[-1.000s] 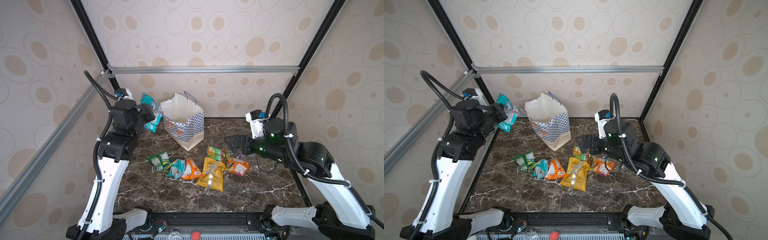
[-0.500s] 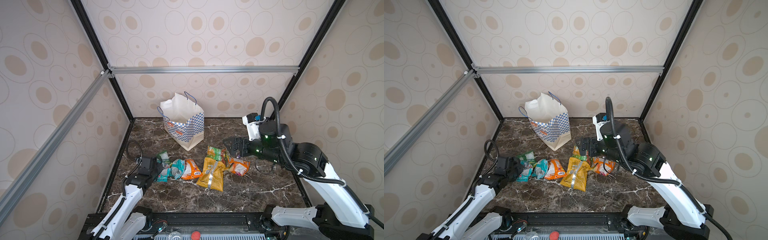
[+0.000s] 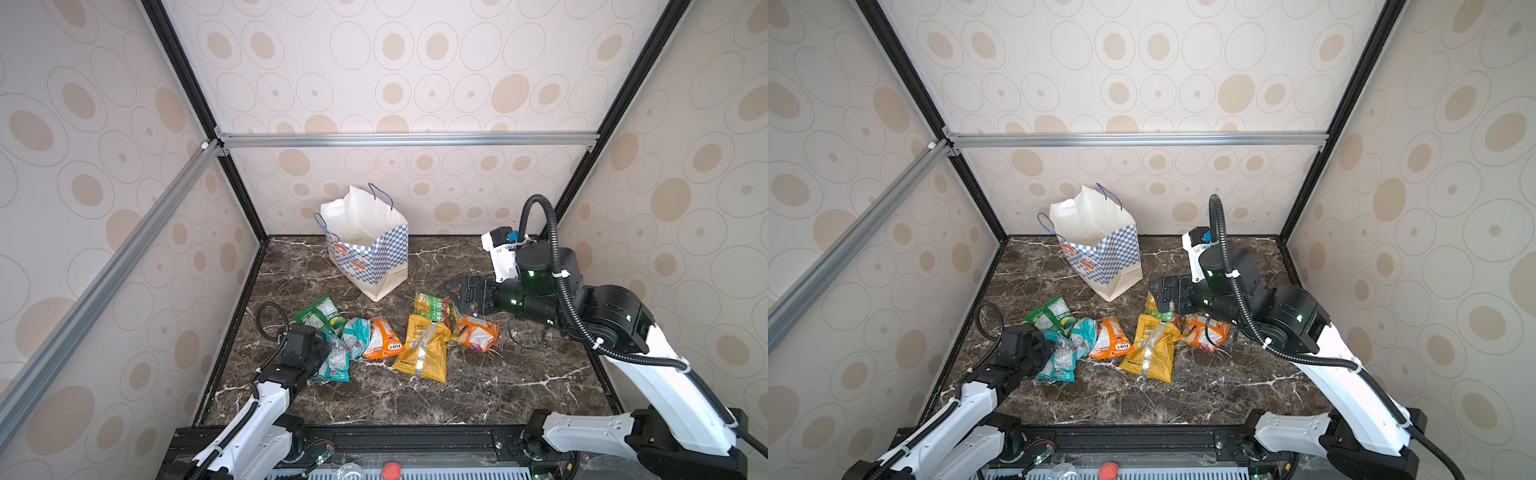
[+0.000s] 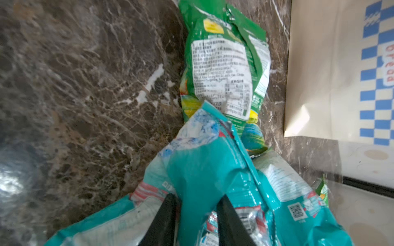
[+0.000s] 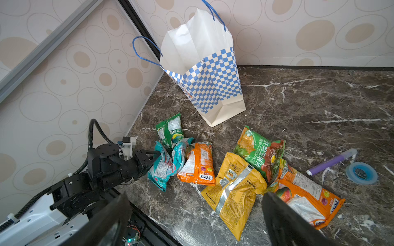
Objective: Take the snacks out of the paper bag
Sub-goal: Place the snack at the middle-left of the table.
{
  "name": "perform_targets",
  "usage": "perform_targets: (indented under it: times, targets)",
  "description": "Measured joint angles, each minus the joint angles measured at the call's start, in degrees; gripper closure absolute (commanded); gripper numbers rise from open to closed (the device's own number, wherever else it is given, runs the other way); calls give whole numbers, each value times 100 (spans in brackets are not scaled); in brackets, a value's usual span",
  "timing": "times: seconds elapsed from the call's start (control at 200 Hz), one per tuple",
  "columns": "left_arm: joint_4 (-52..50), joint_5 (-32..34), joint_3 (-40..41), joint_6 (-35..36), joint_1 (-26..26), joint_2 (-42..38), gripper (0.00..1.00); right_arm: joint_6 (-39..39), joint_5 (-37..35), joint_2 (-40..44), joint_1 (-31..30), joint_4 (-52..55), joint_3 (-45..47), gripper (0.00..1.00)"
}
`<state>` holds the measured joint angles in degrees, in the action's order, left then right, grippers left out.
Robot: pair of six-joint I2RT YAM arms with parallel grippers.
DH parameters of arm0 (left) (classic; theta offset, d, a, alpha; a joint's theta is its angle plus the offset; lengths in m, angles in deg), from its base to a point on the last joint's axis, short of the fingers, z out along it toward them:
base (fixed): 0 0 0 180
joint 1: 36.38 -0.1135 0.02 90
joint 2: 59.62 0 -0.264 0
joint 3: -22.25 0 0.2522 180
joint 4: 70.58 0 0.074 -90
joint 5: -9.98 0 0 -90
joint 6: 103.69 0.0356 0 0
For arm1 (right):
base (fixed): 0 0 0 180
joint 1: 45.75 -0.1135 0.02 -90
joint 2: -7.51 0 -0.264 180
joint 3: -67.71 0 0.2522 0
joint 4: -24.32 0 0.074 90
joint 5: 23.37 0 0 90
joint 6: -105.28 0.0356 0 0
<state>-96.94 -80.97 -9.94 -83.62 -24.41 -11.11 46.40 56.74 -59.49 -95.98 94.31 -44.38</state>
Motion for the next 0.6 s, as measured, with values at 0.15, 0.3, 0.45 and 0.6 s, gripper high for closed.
perform_targets:
  times: [0.15, 0.3, 0.45, 0.6]
  targets:
    - [-131, 142, -105, 9, -2, -74, 42, 37, 0, 0, -2, -7, 0, 0]
    - [-601, 457, -772, 269, -2, -50, 34, 57, 11, -11, -2, -9, 0, 0]
    - [-929, 920, -1805, 782, -4, -24, 20, 57, 46, -39, 0, -9, 0, 0]
    - [-1130, 1193, -3198, 1471, -4, 339, 16, 50, 44, -44, 0, -13, 0, 0]
